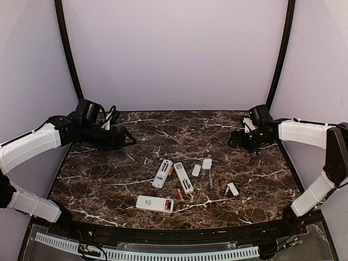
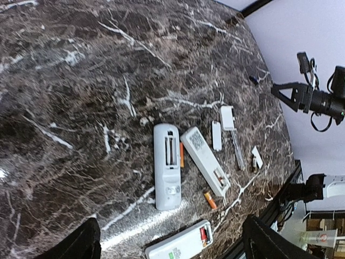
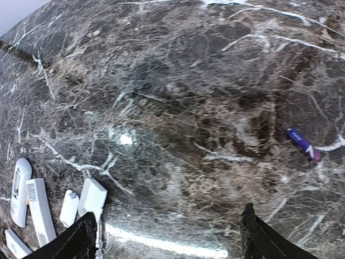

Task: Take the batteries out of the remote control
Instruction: Place the remote control without the battery cover at the center of the board, then pick up the screwdriver from the center of the board.

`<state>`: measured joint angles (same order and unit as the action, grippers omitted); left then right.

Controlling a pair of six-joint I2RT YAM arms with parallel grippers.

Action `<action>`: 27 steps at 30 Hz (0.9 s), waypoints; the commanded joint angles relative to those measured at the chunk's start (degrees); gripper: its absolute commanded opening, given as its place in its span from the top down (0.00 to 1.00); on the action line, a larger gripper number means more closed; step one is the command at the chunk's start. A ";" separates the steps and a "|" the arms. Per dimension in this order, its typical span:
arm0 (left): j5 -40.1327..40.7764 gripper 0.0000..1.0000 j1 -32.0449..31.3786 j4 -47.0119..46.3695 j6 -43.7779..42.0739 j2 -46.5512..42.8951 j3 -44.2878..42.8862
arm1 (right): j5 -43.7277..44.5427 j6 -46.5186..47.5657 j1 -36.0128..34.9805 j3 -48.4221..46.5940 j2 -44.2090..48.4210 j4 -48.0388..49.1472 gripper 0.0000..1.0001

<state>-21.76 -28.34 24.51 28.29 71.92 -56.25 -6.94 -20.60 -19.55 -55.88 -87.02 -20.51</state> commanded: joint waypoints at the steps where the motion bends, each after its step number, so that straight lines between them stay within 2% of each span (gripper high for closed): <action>1: -1.21 0.09 6.62 5.17 -6.26 -0.73 -3.99 | 1.36 2.88 3.21 1.13 3.09 -3.04 0.12; 4: -1.40 0.10 12.41 4.02 -7.42 -0.91 -6.00 | 1.16 2.98 4.40 1.50 4.45 -4.20 0.15; 8: -1.16 0.09 17.28 -0.86 -7.34 -1.90 -5.80 | -4.29 1.30 3.66 3.45 5.95 -4.82 0.24; 13: 3.69 0.09 18.44 -1.14 -11.63 -0.08 -7.28 | -4.79 -4.55 -1.57 7.73 10.13 -5.72 0.29; 17: 6.50 0.09 18.43 -2.75 -12.81 0.76 -5.70 | -4.12 -11.77 -8.51 10.46 11.85 -4.43 0.30; 22: 4.87 0.11 18.49 -2.97 -12.04 1.60 -3.75 | -1.23 -19.36 -18.41 9.37 6.91 -2.33 0.35; 27: 4.75 0.11 18.49 -2.63 -11.45 1.28 -3.29 | 0.96 -21.67 -23.87 5.63 -0.92 -3.87 0.37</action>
<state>-16.97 -10.11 21.78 17.12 73.52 -60.53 -9.08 -37.78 -40.40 -47.18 -83.22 -24.01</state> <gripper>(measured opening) 0.891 0.634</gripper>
